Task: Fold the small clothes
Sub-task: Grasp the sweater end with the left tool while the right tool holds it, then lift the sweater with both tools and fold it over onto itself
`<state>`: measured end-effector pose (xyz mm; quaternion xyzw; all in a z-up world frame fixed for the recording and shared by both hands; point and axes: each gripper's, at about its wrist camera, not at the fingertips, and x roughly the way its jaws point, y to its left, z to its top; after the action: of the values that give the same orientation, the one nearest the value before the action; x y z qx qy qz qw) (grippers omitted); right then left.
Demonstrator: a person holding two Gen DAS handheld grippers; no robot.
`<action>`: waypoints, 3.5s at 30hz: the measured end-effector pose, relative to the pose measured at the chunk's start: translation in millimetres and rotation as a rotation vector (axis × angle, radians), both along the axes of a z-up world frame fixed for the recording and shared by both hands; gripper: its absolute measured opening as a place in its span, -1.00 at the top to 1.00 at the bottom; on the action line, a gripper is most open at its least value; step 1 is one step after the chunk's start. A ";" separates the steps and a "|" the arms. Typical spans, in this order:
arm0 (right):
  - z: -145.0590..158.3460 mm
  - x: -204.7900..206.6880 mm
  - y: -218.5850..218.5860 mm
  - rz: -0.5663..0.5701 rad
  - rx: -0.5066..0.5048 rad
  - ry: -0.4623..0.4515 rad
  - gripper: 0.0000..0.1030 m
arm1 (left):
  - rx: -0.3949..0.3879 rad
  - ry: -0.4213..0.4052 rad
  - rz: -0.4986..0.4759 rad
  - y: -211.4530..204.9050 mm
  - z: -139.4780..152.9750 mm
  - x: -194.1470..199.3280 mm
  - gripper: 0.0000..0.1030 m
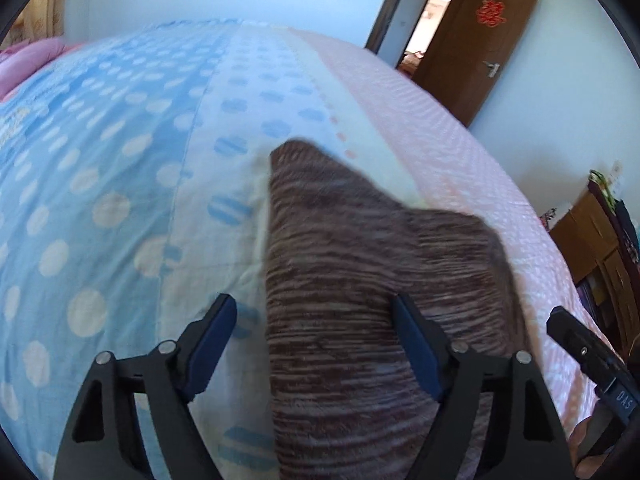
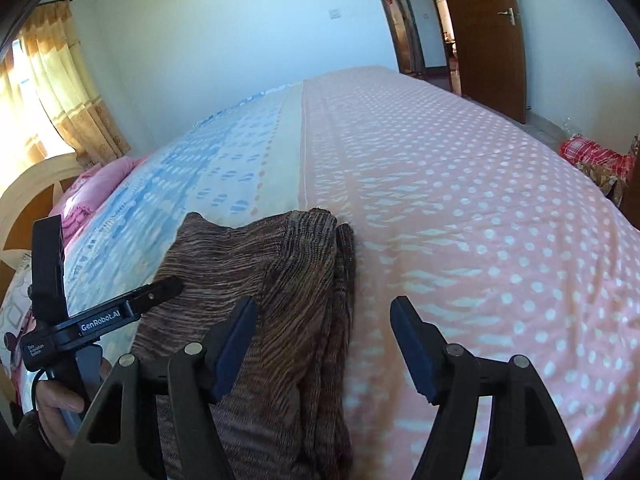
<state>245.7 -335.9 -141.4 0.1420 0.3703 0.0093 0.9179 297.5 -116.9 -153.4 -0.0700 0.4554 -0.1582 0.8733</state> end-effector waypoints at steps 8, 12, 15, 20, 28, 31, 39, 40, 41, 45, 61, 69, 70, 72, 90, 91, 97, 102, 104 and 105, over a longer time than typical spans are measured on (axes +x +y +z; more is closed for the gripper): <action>-18.6 50.3 9.9 0.054 -0.092 0.021 -0.35 | 0.071 -0.051 -0.002 -7.6 -3.3 -5.9 -0.66; -30.7 52.9 2.8 0.047 -0.044 0.031 -0.35 | 0.092 -0.056 0.002 -10.4 -3.2 -7.4 -0.67; -34.0 51.6 -5.2 0.031 -0.002 0.035 -0.35 | 0.085 -0.056 0.004 -8.7 -3.7 -7.4 -0.68; -35.2 52.3 -5.4 0.033 -0.008 0.036 -0.35 | 0.085 -0.049 -0.003 -10.4 -3.7 -4.9 -0.71; -37.1 58.7 -10.5 0.057 0.053 0.039 -0.35 | 0.030 0.002 -0.069 -9.0 -6.1 5.6 -0.95; -37.8 69.6 -7.5 0.107 0.052 0.052 -0.35 | 0.070 0.019 -0.080 -16.5 -5.8 11.4 -0.99; -32.6 72.0 20.3 0.181 -0.072 0.019 0.61 | 0.033 -0.061 -0.075 -15.8 -1.7 -1.0 -0.04; -31.2 70.1 22.3 0.180 -0.086 0.008 0.62 | 0.053 -0.081 -0.071 -18.2 -0.4 -4.2 0.01; -28.6 67.3 24.6 0.180 -0.102 -0.011 0.64 | 0.059 -0.092 -0.069 -19.2 0.6 -6.3 0.12; -16.3 54.7 28.7 0.170 -0.130 -0.096 0.67 | 0.039 -0.131 -0.056 -15.3 3.6 -12.4 0.31; 57.1 -44.4 87.9 0.046 -0.299 -0.329 0.69 | 0.013 -0.341 -0.067 -3.2 62.3 -72.8 0.43; 99.9 -103.2 100.7 0.013 -0.300 -0.413 0.69 | -0.011 -0.405 -0.089 2.8 99.0 -105.2 0.44; 103.8 -111.1 101.7 0.008 -0.301 -0.423 0.69 | -0.017 -0.406 -0.090 5.0 99.2 -107.9 0.44; 110.0 -123.7 104.1 -0.002 -0.302 -0.437 0.70 | -0.030 -0.413 -0.096 7.3 107.1 -117.4 0.44; 130.7 -228.6 75.1 -0.111 -0.236 -0.484 0.70 | -0.062 -0.422 -0.237 -9.7 130.9 -187.9 0.44; 131.0 -232.6 76.8 -0.119 -0.233 -0.481 0.70 | -0.059 -0.420 -0.243 -12.9 130.5 -190.0 0.44; 119.8 -236.9 68.2 -0.177 -0.257 -0.433 0.70 | -0.052 -0.384 -0.283 -36.5 114.7 -195.5 0.44; 114.5 -230.3 53.2 -0.205 -0.248 -0.414 0.70 | -0.058 -0.353 -0.305 -56.2 109.1 -188.3 0.44; 112.0 -226.6 40.5 -0.224 -0.236 -0.397 0.71 | -0.048 -0.360 -0.316 -66.5 108.4 -186.6 0.44; 110.2 -226.4 34.0 -0.235 -0.236 -0.390 0.71 | -0.044 -0.362 -0.325 -71.8 107.3 -184.4 0.44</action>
<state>19.3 -301.9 -31.2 0.0712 0.1657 -0.1135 0.9770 113.2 -188.7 -46.2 0.0145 0.2933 -0.3167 0.9019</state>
